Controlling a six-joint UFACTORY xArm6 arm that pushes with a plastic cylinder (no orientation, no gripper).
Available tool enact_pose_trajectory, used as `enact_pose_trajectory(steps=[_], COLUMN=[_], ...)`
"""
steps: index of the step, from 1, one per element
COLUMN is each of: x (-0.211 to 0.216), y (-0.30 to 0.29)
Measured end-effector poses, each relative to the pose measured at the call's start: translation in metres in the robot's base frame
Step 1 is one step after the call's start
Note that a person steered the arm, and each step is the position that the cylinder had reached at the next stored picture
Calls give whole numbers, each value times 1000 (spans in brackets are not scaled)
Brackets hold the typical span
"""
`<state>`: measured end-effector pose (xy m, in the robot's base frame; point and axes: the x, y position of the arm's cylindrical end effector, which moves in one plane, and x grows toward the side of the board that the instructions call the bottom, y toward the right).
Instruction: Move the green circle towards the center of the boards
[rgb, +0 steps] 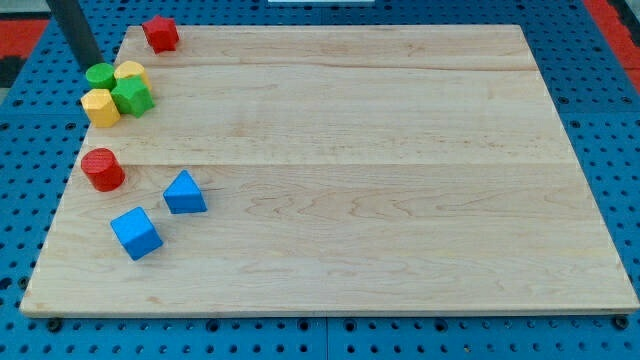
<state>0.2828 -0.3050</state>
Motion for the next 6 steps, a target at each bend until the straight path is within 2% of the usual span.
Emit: enact_pose_trajectory(steps=[1,2,4,5,6], x=[31,61,69,74,106], y=[4,34,46,80,109])
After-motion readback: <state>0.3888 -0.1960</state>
